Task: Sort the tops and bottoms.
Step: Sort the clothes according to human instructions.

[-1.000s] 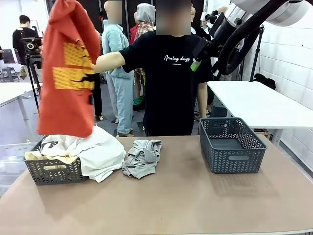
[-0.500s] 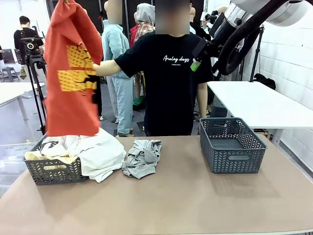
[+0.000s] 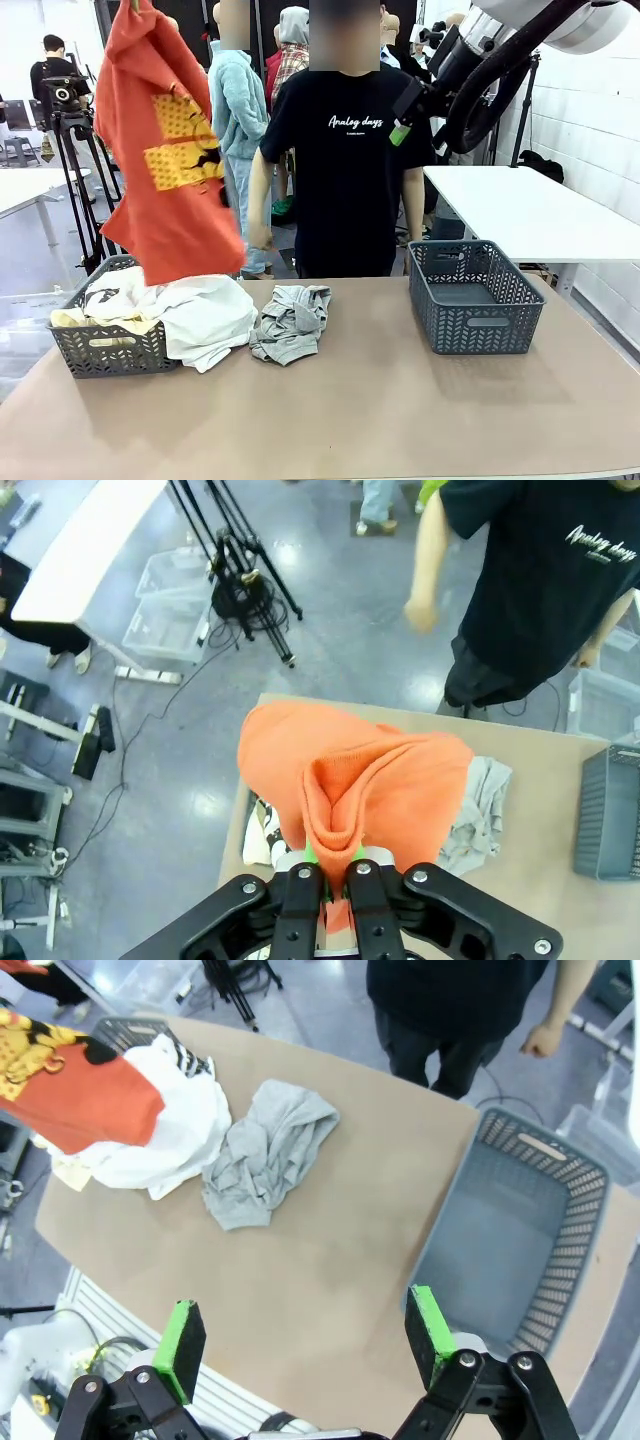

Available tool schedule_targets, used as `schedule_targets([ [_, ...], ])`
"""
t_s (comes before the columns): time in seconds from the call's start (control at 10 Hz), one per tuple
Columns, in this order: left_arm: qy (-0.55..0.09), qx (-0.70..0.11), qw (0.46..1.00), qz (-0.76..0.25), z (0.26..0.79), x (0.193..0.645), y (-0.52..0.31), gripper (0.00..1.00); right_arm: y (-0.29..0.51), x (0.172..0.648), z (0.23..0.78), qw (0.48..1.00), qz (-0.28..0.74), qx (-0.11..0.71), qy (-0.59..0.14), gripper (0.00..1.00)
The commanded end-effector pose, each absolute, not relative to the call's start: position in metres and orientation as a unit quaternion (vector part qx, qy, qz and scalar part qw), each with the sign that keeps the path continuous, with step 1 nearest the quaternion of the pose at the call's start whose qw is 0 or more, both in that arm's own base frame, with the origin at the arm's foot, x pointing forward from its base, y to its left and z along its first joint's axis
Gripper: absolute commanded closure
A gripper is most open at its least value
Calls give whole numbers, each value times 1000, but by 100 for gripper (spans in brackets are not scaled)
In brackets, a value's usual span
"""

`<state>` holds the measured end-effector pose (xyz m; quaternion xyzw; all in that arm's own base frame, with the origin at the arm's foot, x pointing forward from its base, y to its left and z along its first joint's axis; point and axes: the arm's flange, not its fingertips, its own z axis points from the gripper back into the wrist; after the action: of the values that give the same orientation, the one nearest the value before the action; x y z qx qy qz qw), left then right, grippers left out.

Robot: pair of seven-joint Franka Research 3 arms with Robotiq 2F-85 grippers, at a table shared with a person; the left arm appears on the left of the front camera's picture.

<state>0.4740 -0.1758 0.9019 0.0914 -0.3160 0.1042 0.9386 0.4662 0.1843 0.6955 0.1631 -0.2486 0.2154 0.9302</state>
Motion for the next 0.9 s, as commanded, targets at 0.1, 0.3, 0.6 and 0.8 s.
schedule_targets([
  [0.1, -262, 158, 931, 198, 842, 487, -124, 100, 184, 463, 691, 932, 210, 160, -247, 0],
  [0.3, -230, 160, 928, 245, 802, 482, -95, 100, 184, 463, 691, 932, 210, 160, -247, 0],
  [0.6, -218, 132, 914, 315, 703, 488, -79, 100, 184, 463, 691, 932, 210, 160, -247, 0],
  [0.8, -151, 64, 936, 313, 648, 489, -57, 100, 184, 463, 691, 932, 210, 160, -247, 0],
])
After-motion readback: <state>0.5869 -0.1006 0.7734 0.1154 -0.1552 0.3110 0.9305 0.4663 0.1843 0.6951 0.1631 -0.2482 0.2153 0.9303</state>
